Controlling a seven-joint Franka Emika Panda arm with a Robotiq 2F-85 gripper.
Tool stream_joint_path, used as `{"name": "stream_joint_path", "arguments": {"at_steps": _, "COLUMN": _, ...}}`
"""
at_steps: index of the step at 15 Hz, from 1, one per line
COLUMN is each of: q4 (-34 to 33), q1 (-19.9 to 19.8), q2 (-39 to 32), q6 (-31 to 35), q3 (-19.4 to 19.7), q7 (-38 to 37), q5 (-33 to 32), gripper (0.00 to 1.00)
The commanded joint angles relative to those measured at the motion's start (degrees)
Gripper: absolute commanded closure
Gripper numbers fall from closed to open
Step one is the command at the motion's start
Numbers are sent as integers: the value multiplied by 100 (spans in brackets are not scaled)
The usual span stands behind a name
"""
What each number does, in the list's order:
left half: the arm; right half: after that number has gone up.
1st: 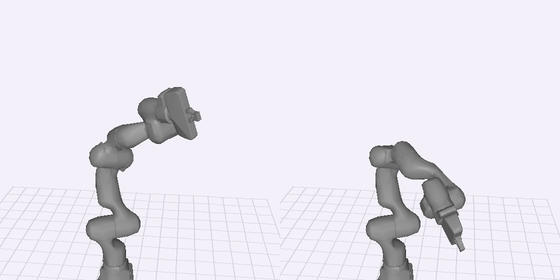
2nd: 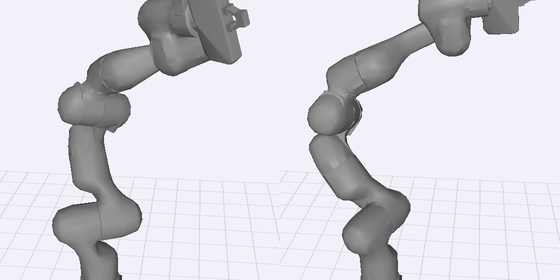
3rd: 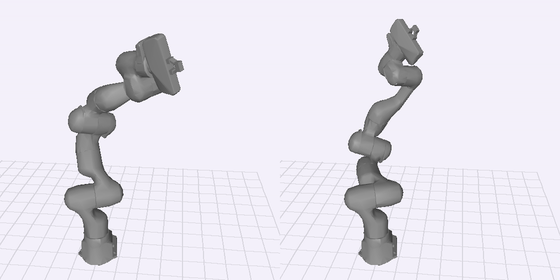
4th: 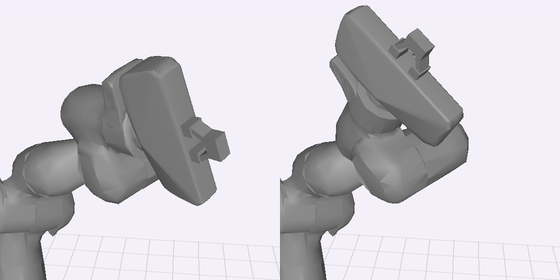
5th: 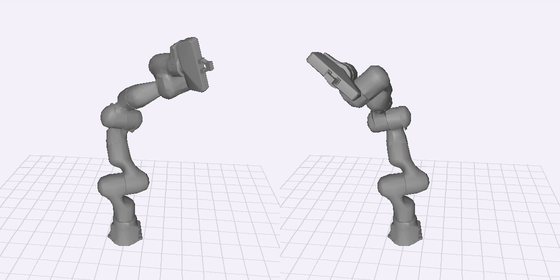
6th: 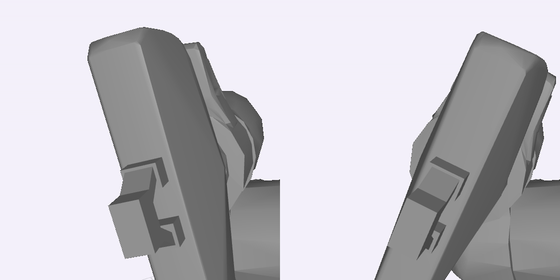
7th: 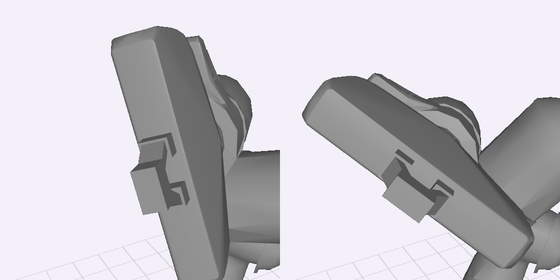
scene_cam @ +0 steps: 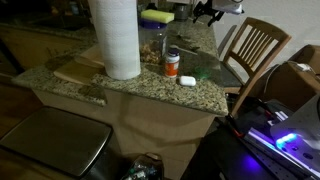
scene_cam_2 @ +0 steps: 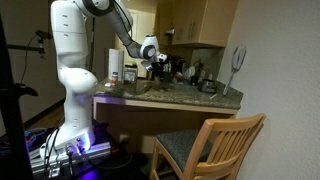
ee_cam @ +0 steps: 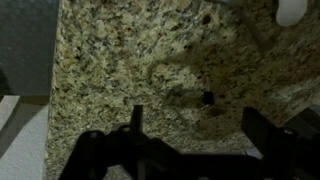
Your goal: Pick the keys and place them near the bar of soap
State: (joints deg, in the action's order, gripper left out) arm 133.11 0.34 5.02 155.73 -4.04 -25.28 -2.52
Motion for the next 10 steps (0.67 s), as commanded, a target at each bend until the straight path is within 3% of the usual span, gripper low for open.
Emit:
{"name": "stream_joint_path", "arguments": {"at_steps": 1, "q4": -218, "q1": 47, "q2": -513, "q6": 67, "q3": -29, "q7": 267, "q5": -174, "gripper": 0}}
{"name": "stream_joint_path", "arguments": {"at_steps": 3, "q4": -385, "q1": 78, "q2": -867, "q6": 194, "q3": -47, "q7": 2, "q5": -711, "gripper": 0}}
{"name": "stream_joint_path", "arguments": {"at_steps": 8, "q4": -1018, "q1": 445, "q2": -1716, "q6": 454, "q3": 164, "q7": -1900, "q5": -3217, "gripper": 0}}
{"name": "stream_joint_path", "arguments": {"at_steps": 9, "q4": -668, "q1": 281, "q2": -1337, "q6": 321, "q3": 40, "q7": -1409, "q5": -2689, "gripper": 0}}
{"name": "stream_joint_path", "arguments": {"at_steps": 10, "q4": -790, "q1": 346, "q2": -1493, "q6": 349, "q3": 54, "q7": -1725, "q5": -2974, "gripper": 0}}
